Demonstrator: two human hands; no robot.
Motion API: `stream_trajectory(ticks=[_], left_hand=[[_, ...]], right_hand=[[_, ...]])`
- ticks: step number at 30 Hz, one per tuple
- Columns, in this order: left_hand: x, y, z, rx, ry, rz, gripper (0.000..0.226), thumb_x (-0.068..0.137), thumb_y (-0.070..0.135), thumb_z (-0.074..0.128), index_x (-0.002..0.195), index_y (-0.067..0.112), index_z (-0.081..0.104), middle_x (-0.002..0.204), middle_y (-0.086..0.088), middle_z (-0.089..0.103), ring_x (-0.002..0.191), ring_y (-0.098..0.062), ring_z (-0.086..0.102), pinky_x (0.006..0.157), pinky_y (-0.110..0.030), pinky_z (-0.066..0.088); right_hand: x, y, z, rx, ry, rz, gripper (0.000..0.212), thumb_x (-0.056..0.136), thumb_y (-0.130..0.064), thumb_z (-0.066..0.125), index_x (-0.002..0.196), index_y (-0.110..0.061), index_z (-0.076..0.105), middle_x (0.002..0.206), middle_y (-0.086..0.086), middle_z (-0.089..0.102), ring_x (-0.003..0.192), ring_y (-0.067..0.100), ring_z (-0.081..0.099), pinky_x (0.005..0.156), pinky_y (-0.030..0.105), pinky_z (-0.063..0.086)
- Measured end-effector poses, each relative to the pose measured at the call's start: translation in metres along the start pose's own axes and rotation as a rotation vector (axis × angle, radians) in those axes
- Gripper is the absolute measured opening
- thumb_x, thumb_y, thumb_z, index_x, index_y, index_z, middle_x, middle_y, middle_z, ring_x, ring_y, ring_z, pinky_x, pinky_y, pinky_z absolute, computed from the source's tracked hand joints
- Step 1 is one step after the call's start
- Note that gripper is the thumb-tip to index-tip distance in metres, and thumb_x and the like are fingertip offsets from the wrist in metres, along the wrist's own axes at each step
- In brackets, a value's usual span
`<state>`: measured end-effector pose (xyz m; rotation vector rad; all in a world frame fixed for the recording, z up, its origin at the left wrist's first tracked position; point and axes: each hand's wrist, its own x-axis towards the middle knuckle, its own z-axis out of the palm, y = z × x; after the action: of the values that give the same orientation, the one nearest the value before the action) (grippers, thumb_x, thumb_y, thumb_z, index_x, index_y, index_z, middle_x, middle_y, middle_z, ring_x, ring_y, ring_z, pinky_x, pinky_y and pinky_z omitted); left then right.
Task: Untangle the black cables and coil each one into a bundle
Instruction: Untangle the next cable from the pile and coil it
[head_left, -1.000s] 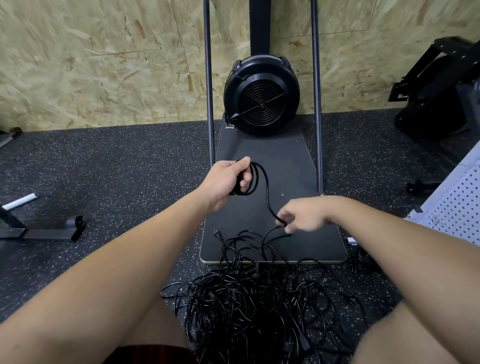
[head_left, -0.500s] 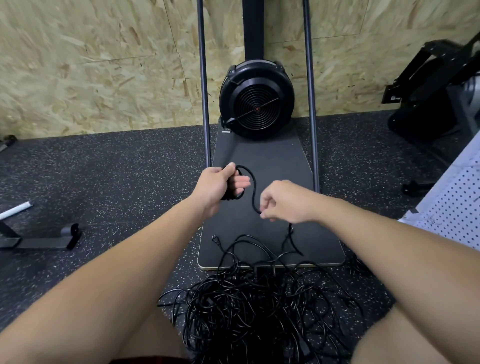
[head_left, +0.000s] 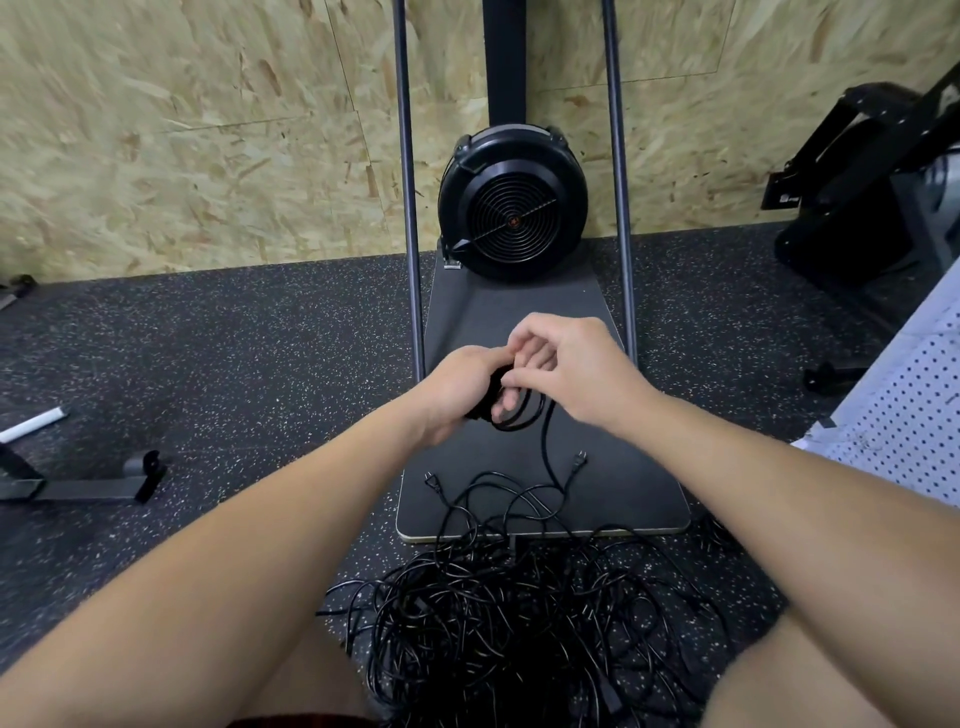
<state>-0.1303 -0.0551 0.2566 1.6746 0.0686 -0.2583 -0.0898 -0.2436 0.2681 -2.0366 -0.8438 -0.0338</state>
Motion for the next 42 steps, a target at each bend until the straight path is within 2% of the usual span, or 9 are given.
stream_trajectory(ticks=[6,11,14,21,26,29,33,37,42], left_hand=[[0.004,-0.007,-0.012,-0.118,0.062,0.033,0.028,0.105,0.025,0.072,0.080,0.019,0.062,0.069,-0.002,0.044,0.060,-0.017,0.031,0.059,-0.030,0.031],[0.007,-0.011,-0.017,-0.133,0.221,0.095,0.044,0.110,0.027,0.068,0.070,0.024,0.049,0.066,0.001,0.042,0.059,-0.016,0.026,0.059,-0.029,0.031],[0.010,-0.010,-0.016,-0.139,0.291,0.121,0.045,0.114,0.033,0.058,0.072,0.023,0.047,0.065,0.002,0.043,0.056,-0.015,0.027,0.058,-0.027,0.034],[0.016,-0.010,-0.026,-0.266,0.403,0.109,0.036,0.115,0.038,0.056,0.083,0.021,0.052,0.068,0.004,0.044,0.057,-0.014,0.029,0.059,-0.027,0.033],[0.015,-0.014,-0.045,-0.435,0.599,0.012,0.035,0.115,0.033,0.056,0.081,0.022,0.051,0.063,0.006,0.049,0.050,-0.010,0.031,0.056,-0.026,0.029],[0.015,-0.010,-0.061,-0.478,0.661,0.016,0.036,0.114,0.028,0.055,0.080,0.021,0.052,0.062,0.006,0.050,0.047,-0.008,0.034,0.053,-0.023,0.030],[0.015,-0.009,-0.069,-0.472,0.672,-0.011,0.034,0.114,0.027,0.055,0.080,0.022,0.052,0.061,0.007,0.050,0.046,-0.008,0.031,0.053,-0.024,0.029],[0.020,-0.015,-0.075,-0.426,0.655,-0.049,0.027,0.114,0.031,0.057,0.089,0.022,0.051,0.064,0.006,0.051,0.048,-0.009,0.035,0.050,-0.021,0.035],[0.019,-0.014,-0.066,-0.340,0.580,-0.054,0.021,0.115,0.030,0.056,0.104,0.012,0.055,0.075,-0.004,0.067,0.053,-0.015,0.054,0.055,-0.028,0.051]], right_hand=[[0.005,0.016,-0.004,-0.104,0.049,0.191,0.042,0.085,-0.042,0.093,0.113,-0.027,0.066,0.101,-0.010,0.071,0.083,0.011,0.071,0.080,0.032,0.061],[-0.006,0.042,0.001,-0.464,-0.582,0.405,0.065,0.086,-0.063,0.085,0.136,-0.024,0.068,0.140,-0.001,0.069,0.122,0.021,0.068,0.109,0.041,0.054],[-0.012,0.040,0.006,-0.521,-0.823,0.370,0.082,0.096,-0.060,0.074,0.163,-0.021,0.047,0.165,0.001,0.050,0.146,0.027,0.053,0.121,0.044,0.043],[-0.008,0.039,0.003,-0.344,-0.755,0.340,0.022,0.103,-0.031,0.072,0.124,-0.027,0.074,0.113,-0.009,0.077,0.088,0.011,0.067,0.079,0.027,0.052],[-0.004,0.041,-0.009,-0.136,-0.599,0.356,0.005,0.098,-0.028,0.078,0.101,-0.027,0.082,0.098,-0.006,0.082,0.082,0.017,0.067,0.082,0.036,0.052],[-0.003,0.029,-0.019,0.004,-0.579,0.358,0.019,0.104,-0.035,0.071,0.101,-0.020,0.082,0.101,-0.006,0.084,0.070,0.004,0.055,0.070,0.025,0.042],[-0.004,0.029,-0.020,0.096,-0.540,0.407,0.022,0.105,-0.025,0.067,0.103,-0.009,0.082,0.096,0.003,0.085,0.096,0.018,0.081,0.084,0.028,0.054],[0.005,0.028,-0.023,-0.142,-0.292,0.271,0.026,0.099,-0.028,0.075,0.075,-0.019,0.082,0.065,-0.005,0.072,0.052,0.013,0.057,0.060,0.027,0.046],[0.004,0.006,-0.010,-0.450,-0.396,0.140,0.024,0.096,-0.040,0.078,0.077,-0.027,0.080,0.055,-0.014,0.063,0.057,0.008,0.053,0.065,0.032,0.051]])
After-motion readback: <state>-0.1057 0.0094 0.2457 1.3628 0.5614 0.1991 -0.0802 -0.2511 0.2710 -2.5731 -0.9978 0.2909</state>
